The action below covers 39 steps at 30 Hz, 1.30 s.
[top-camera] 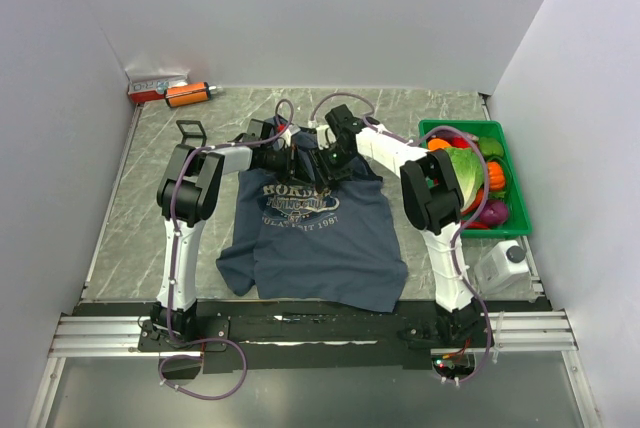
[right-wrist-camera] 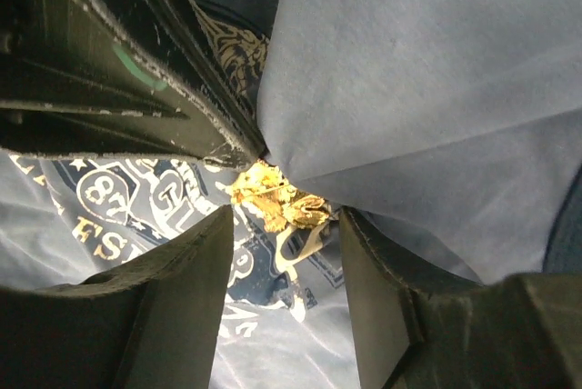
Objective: Remove the brooch from the garment
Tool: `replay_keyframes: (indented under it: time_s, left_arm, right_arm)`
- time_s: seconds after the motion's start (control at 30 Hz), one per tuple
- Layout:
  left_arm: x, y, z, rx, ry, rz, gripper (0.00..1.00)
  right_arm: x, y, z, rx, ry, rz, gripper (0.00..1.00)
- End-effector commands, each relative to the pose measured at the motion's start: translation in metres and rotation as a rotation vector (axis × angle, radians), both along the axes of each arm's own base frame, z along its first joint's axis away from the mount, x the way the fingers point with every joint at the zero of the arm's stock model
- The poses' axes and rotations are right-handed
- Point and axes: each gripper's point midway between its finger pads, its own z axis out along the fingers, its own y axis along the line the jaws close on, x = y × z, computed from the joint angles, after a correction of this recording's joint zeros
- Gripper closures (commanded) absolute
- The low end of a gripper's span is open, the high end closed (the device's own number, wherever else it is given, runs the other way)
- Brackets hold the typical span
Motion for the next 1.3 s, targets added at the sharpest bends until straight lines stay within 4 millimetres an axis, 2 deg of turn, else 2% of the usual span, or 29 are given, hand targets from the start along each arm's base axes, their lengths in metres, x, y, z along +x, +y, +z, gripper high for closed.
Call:
replay_keyframes:
  time_s: [0.0,0.27,0.4,0.63,0.73,1.0,1.13,1.27]
  left_arm:
    - [-0.004,-0.002,0.022,-0.021,-0.059,-0.022,0.99]
    - [-0.005,-0.003,0.018,-0.027,-0.037,-0.022,0.99]
    - [-0.005,-0.003,0.017,-0.027,-0.034,-0.02,0.99]
    - [-0.005,-0.003,0.016,-0.028,-0.028,-0.022,0.99]
    - [-0.004,-0.004,0.016,-0.028,-0.029,-0.025,0.99]
    - [-0.005,-0.004,0.018,-0.033,-0.024,-0.021,0.99]
    - [-0.006,-0.004,0.019,-0.037,-0.022,-0.021,0.99]
    - [-0.005,-0.004,0.018,-0.031,-0.027,-0.025,0.99]
  right_arm:
    - [0.003,0.011,0.0,0.007,0.001,0.004,0.44]
    - [0.005,0.002,-0.012,-0.082,-0.027,-0.002,0.54]
    - [0.003,0.004,-0.017,-0.098,-0.023,0.005,0.54]
    - [0.0,0.013,-0.014,-0.054,-0.001,0.011,0.51]
    - [0.0,0.01,-0.015,-0.065,-0.001,0.001,0.51]
    - [-0.002,0.003,-0.03,-0.155,-0.007,-0.009,0.57]
    - [-0.005,0.007,-0.033,-0.142,0.013,-0.013,0.55]
    - [-0.008,0.015,-0.029,-0.093,0.033,0.002,0.49]
